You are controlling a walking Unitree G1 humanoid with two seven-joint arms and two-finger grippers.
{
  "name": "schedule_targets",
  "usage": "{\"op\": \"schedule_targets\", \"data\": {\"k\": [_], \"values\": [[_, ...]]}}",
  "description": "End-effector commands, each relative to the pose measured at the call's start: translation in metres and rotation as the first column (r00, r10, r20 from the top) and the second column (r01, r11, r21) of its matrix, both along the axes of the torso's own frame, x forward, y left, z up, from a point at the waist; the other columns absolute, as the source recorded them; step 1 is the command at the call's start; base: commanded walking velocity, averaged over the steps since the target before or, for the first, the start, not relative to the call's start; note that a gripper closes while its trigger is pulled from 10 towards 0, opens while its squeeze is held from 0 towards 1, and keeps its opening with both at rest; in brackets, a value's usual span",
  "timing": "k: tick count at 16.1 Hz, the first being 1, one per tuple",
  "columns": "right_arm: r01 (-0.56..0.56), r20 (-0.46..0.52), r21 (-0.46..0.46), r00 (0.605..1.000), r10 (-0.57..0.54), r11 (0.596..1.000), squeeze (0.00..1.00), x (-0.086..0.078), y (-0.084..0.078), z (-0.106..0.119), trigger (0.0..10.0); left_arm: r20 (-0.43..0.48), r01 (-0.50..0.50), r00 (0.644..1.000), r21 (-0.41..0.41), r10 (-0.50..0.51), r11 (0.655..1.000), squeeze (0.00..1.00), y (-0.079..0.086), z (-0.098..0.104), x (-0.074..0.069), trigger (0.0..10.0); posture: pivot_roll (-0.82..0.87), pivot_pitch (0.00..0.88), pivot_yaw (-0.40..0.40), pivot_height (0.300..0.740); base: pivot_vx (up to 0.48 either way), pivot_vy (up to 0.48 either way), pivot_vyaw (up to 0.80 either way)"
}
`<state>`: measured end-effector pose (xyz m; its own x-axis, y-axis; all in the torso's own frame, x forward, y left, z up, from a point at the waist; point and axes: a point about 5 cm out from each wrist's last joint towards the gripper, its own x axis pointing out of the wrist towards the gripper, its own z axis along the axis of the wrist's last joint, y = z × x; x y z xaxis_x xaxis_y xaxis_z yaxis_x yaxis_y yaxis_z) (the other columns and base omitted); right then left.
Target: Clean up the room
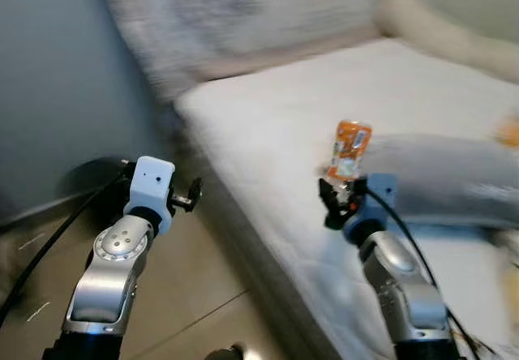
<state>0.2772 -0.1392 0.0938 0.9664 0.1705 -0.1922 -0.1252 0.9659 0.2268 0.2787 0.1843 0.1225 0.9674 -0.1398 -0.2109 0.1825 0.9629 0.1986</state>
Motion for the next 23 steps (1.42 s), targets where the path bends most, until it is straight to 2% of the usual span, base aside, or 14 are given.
{"op": "schedule_targets", "data": {"k": [1, 6, 8, 10, 13, 16, 18, 23], "values": [[-0.008, -0.007, 0.01, 1.0, 0.008, 1.0, 0.0, 0.002, 0.001, 0.001, 10.0, 0.008, -0.011, 1.0, 0.015, 0.011, 1.0, 0.0, 0.002, 0.002, 0.002, 10.0, 0.0, 0.0, 0.011, 0.74, 0.0, 0.0, 0.8], [-0.028, -0.022, 0.003, 0.999, 0.028, 1.0, 0.0, 0.005, 0.007, 0.001, 10.0, 0.016, 0.0, 1.0, 0.015, 0.0, 1.0, 0.0, 0.004, 0.002, 0.003, 10.0, 0.0, 0.0, 0.012, 0.74, 0.0, 0.0, 0.64], [-0.063, -0.031, -0.093, 0.998, 0.061, 0.994, 0.0, 0.008, 0.004, 0.001, 10.0, 0.023, 0.011, 1.0, 0.019, -0.012, 1.0, 0.0, 0.003, 0.003, 0.004, 10.0, 0.01, 0.0, 0.005, 0.74, 0.279, 0.0, 0.0], [-0.071, -0.019, -0.113, 0.997, 0.069, 0.991, 0.0, 0.009, -0.009, 0.003, 10.0, 0.025, 0.013, 1.0, 0.017, -0.014, 1.0, 0.0, 0.003, 0.003, 0.006, 10.0, 0.0, 0.0, 0.007, 0.74, 0.3, 0.0, 0.0], [-0.126, -0.005, -0.135, 0.992, 0.126, 0.983, 0.0, 0.01, 0.001, 0.006, 10.0, 0.029, 0.017, 0.999, 0.011, -0.017, 1.0, 0.0, 0.002, 0.004, 0.007, 10.0, 0.0, 0.0, 0.007, 0.74, 0.317, 0.0, 0.53], [-0.162, 0.019, -0.094, 0.986, 0.164, 0.982, 0.0, 0.01, 0.017, 0.01, 10.0, 0.032, 0.021, 0.999, 0.01, -0.021, 1.0, 0.0, 0.003, 0.004, 0.01, 10.0, 0.0, 0.0, 0.004, 0.74, 0.322, 0.0, 0.8], [-0.13, 0.014, -0.054, 0.991, 0.131, 0.99, 0.0, 0.011, 0.017, 0.01, 10.0, 0.034, 0.02, 0.999, 0.014, -0.02, 1.0, 0.0, 0.004, 0.005, 0.011, 10.0, 0.0, 0.0, 0.004, 0.74, 0.321, 0.0, 0.0], [-0.123, 0.004, -0.043, 0.992, 0.124, 0.991, 0.0, 0.012, 0.017, 0.008, 10.0, 0.035, 0.024, 0.999, 0.015, -0.024, 1.0, 0.0, 0.005, 0.004, 0.012, 10.0, 0.0, 0.0, 0.006, 0.74, 0.322, 0.0, 0.0]]}}
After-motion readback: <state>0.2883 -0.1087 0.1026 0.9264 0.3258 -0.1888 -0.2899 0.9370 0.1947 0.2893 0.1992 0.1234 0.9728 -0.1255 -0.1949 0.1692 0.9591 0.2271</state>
